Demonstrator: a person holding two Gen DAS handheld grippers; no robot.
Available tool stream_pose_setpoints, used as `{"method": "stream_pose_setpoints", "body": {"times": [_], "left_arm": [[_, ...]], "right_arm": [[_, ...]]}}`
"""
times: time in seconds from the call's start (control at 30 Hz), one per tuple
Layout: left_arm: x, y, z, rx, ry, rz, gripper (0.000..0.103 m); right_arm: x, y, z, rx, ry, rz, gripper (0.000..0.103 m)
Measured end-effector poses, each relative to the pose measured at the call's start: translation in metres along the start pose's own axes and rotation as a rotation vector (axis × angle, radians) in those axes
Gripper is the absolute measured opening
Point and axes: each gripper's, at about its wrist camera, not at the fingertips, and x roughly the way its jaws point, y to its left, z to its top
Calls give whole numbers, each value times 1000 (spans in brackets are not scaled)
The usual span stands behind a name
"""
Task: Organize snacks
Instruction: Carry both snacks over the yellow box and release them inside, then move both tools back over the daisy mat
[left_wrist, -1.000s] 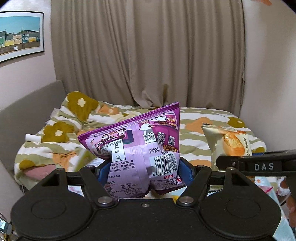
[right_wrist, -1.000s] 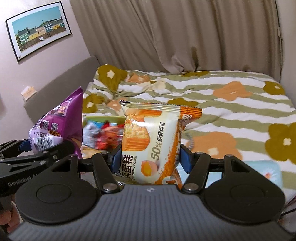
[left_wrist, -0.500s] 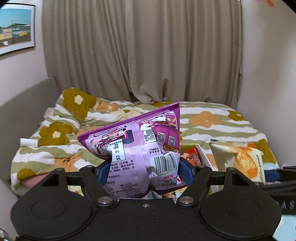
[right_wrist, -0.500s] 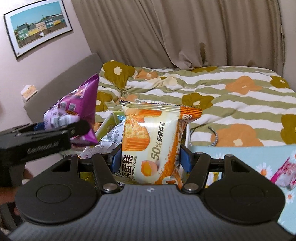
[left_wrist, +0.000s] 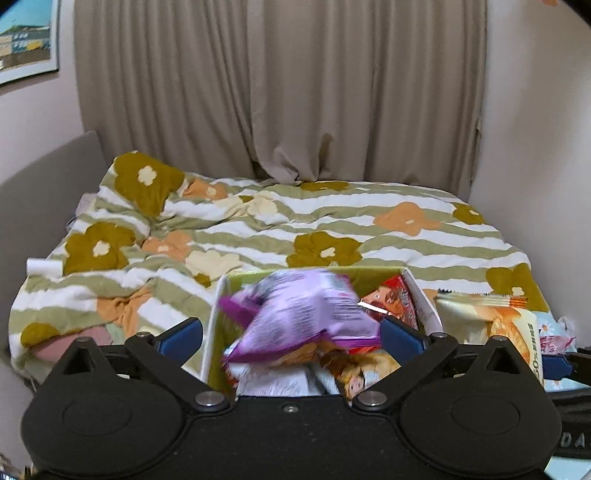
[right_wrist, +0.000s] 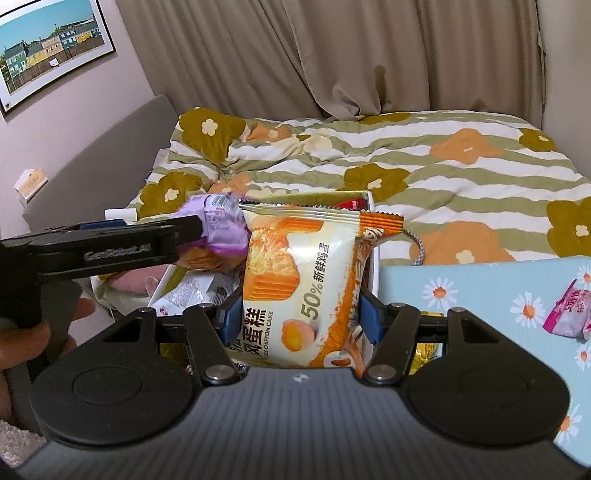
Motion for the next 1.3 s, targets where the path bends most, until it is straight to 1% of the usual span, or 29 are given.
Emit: {"method": "stream_pose_setpoints", "body": {"times": [0.23,0.33,0.37,0.4,0.43,0.53,0.67,0.8,1.03,1.17,1.3], "left_arm": [[-34,17,-18,-81,-9,22,103],[-42,21,-20,-97,-12,31,103],[-44,22,-22,-95,-12,42,103],[-45,21,-24,-91,-11,51,103],[-46,22,-27,-89,-9,59,103],[-46,22,-38,-93,8,69,103],[-43,21,-51,-106,42,58,103],[-42,19,-58,-107,62,42,103],[-51,15,-61,-101,52,16,103],[-61,8,-55,-98,33,29,103],[-73,-5,-49,-90,5,32,103]], "right_arm": [[-11,8,-7,-44,-16,17,77],[-13,12,-9,-52,-38,32,80],[-12,13,-11,-49,-44,38,83],[-11,14,-12,-47,-49,46,96],[-11,14,-14,-42,-52,51,103],[-7,13,-22,-26,-47,52,103],[-3,9,-32,-4,-25,40,103],[-5,7,-38,1,-25,20,103],[-19,6,-43,5,-43,6,103],[-33,3,-42,9,-65,9,103],[-48,-8,-37,19,-87,14,103]]}}
